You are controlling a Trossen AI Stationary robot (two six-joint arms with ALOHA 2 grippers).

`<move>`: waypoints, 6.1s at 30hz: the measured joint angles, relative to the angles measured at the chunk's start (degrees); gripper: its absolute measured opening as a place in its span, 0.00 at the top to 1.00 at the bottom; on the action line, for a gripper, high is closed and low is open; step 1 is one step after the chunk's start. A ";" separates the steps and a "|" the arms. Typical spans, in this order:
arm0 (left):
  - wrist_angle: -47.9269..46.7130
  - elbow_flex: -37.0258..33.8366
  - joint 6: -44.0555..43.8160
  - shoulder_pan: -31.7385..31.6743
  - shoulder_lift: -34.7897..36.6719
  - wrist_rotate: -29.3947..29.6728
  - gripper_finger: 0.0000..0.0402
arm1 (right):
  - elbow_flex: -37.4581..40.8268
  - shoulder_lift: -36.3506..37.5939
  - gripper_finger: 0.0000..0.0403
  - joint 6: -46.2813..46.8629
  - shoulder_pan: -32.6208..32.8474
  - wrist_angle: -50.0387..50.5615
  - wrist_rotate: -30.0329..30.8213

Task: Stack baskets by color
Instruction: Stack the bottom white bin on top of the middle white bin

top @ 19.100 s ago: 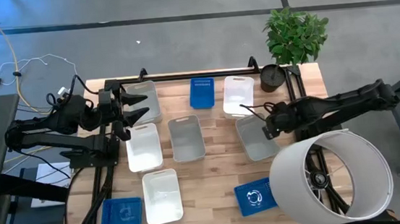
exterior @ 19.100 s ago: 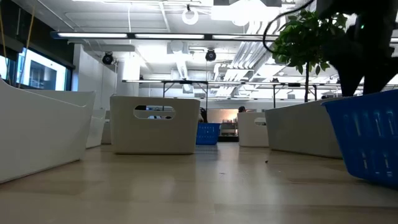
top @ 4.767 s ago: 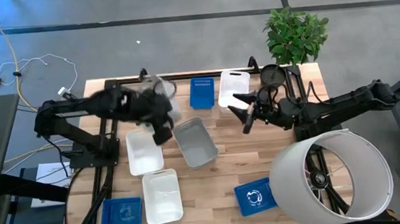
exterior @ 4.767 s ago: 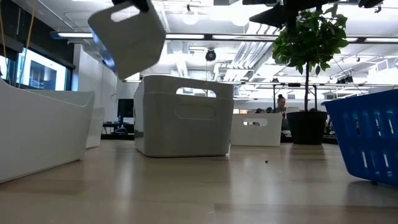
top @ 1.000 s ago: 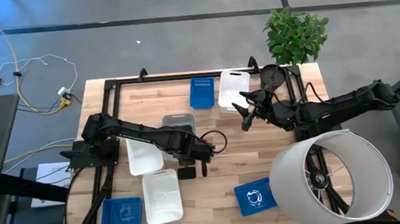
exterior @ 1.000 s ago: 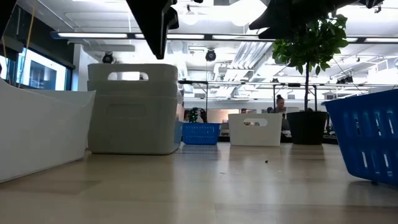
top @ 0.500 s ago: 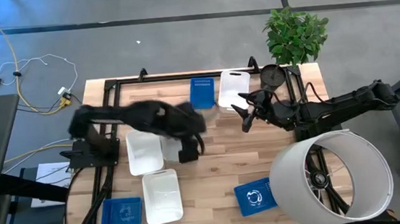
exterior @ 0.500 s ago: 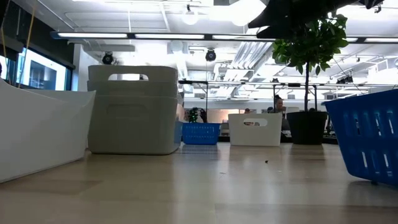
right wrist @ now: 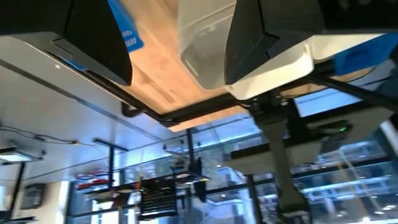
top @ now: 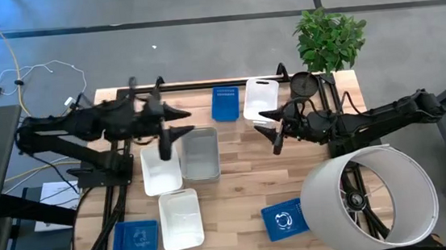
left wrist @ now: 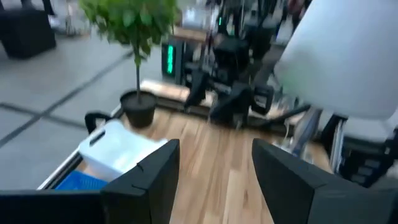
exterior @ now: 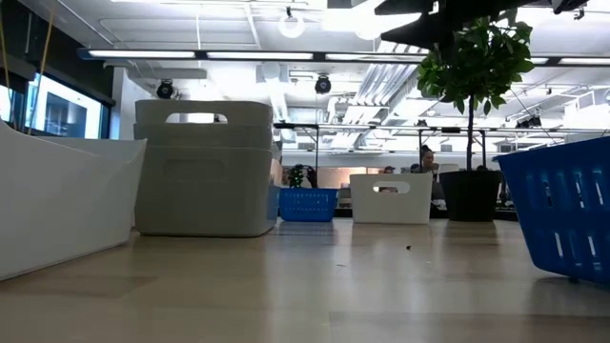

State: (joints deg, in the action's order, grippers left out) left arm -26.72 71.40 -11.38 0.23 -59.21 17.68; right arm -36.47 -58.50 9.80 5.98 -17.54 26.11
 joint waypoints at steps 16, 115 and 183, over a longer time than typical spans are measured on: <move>32.21 -38.08 -1.09 -0.22 29.62 -3.97 0.53 | 0.00 0.02 0.40 0.24 0.04 -4.59 -5.68; 30.20 -41.01 5.62 -0.20 33.07 -3.51 0.53 | 0.00 0.02 0.40 -1.29 0.07 -2.84 -5.68; -22.96 -12.79 28.04 38.58 -26.65 -16.85 0.53 | -0.01 0.02 0.40 0.68 0.06 -1.91 -5.69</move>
State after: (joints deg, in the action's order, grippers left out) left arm -49.68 58.61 16.66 38.81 -85.86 0.84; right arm -36.48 -58.48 10.48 6.04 -19.45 20.42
